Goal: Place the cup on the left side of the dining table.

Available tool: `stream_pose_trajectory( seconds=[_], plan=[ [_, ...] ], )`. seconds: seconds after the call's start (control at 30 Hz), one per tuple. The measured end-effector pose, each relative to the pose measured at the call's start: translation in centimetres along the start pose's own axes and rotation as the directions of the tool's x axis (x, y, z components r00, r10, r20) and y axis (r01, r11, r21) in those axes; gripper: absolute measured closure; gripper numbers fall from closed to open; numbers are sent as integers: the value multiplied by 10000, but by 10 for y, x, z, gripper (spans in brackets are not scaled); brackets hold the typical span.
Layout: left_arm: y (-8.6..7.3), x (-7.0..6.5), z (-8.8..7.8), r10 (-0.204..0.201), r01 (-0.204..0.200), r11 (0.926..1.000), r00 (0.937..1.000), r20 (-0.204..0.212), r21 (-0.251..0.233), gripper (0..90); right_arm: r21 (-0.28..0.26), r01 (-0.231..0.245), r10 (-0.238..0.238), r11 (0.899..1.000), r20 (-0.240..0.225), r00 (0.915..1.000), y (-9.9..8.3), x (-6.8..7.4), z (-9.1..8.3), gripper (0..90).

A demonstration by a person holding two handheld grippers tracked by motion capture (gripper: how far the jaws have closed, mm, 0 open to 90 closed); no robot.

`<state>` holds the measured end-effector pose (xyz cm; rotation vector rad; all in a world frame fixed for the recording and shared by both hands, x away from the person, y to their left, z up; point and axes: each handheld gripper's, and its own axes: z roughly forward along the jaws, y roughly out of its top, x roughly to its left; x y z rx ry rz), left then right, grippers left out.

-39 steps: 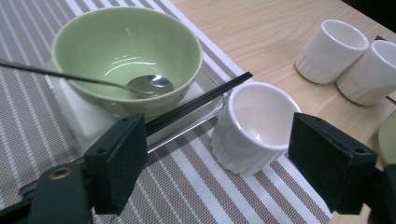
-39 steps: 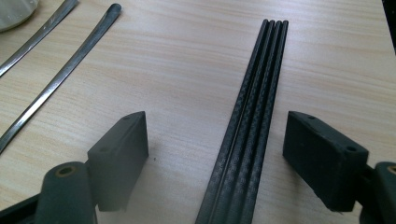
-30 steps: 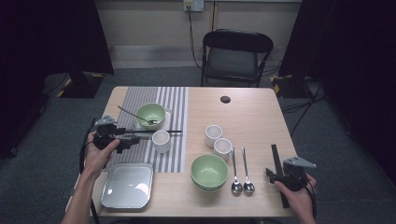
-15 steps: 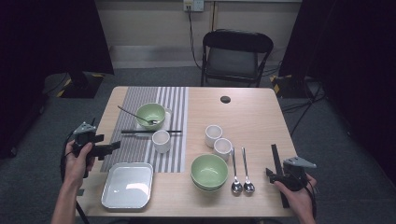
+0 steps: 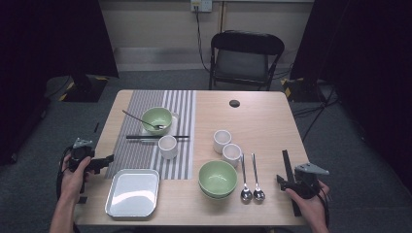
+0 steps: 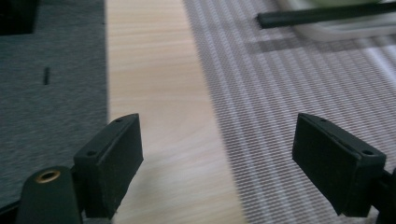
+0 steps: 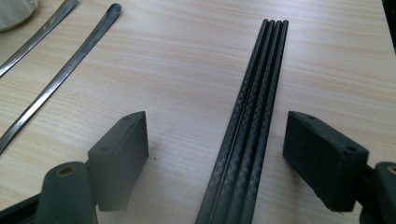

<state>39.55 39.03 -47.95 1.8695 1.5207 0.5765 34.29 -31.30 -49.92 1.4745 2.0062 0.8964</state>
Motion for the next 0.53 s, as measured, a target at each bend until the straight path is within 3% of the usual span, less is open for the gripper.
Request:
stream_pose_trajectory(
  seconds=[0.17, 0.33, 0.53],
  plan=[
    [-11, 4, 12, -70, 82, 9995, 9991, -425, 295, 161, 2, 15, -15, 10000, -24, 10000, 0, 0, 0, 215],
    [-17, 5, 15, 60, -81, 9995, 9975, -702, -298, 140, 7, 33, -33, 10000, -47, 10000, 0, 0, 0, 215],
    [-17, 4, 16, 61, -84, 9995, 9973, -727, -303, 136, 7, 34, -34, 10000, -53, 10000, 0, 0, 0, 214]
  ],
)
